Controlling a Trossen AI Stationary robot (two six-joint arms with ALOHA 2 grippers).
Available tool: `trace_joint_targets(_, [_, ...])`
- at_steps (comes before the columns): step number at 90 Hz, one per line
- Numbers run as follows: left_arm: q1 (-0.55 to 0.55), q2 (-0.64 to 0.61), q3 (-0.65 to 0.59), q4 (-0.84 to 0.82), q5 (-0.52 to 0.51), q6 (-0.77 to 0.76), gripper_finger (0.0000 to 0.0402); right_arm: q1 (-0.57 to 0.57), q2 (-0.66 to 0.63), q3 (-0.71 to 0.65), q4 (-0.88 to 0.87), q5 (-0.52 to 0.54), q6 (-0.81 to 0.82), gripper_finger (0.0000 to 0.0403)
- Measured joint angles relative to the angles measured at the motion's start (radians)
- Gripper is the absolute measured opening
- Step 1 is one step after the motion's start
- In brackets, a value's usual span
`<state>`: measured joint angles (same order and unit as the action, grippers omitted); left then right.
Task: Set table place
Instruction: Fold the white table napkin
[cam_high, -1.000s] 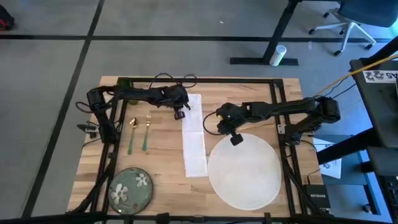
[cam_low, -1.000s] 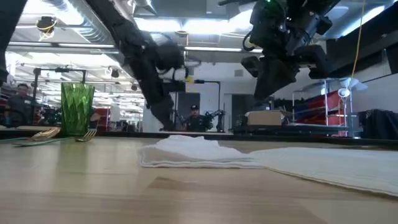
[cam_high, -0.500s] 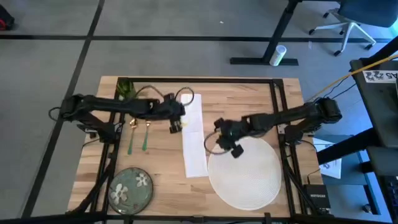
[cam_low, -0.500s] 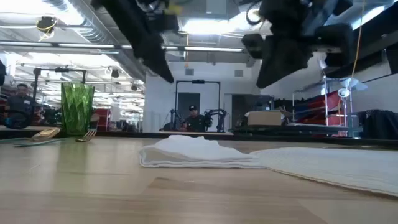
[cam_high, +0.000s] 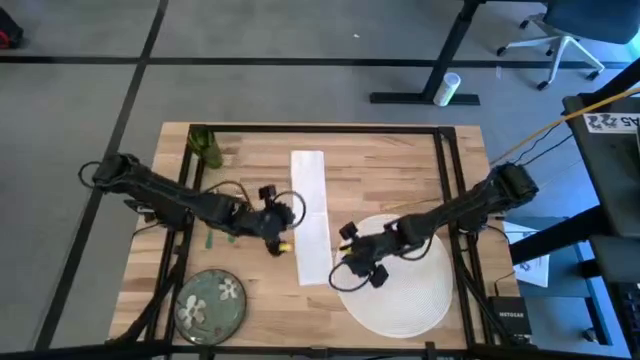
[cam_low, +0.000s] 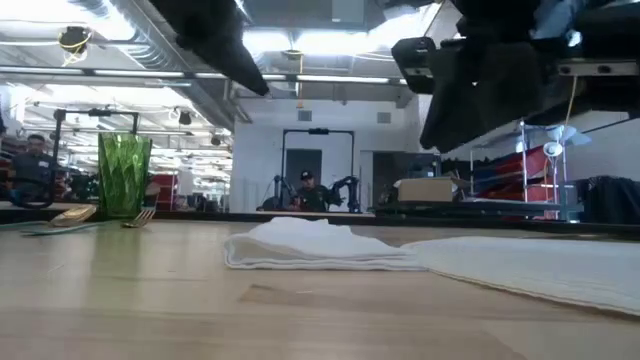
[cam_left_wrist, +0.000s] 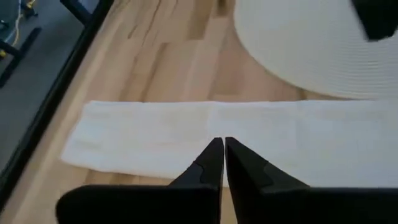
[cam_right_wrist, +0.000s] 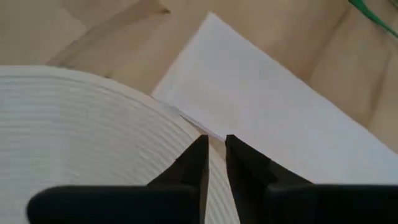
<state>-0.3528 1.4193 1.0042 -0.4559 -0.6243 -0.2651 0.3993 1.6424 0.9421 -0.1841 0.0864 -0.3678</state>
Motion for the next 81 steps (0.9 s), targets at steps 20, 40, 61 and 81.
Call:
trace_joint_targets(20, [-0.125, 0.0, 0.001, -0.052, -0.075, -0.157, 0.0, 0.042, 0.106, 0.056, 0.026, 0.011, 0.027, 0.0086])
trace_joint_targets(40, [-0.171, 0.0, 0.001, -0.067, -0.076, -0.207, 0.0, 0.048, 0.254, 0.19, -0.007, 0.0, 0.071, 0.0103])
trace_joint_targets(61, [-0.185, 0.0, 0.001, -0.098, -0.076, -0.221, 0.0, 0.048, 0.343, 0.29, -0.07, -0.014, 0.141, 0.012])
trace_joint_targets(81, [-0.196, 0.0, 0.001, -0.132, -0.076, -0.228, 0.0, 0.048, 0.395, 0.318, -0.088, -0.026, 0.214, 0.0137])
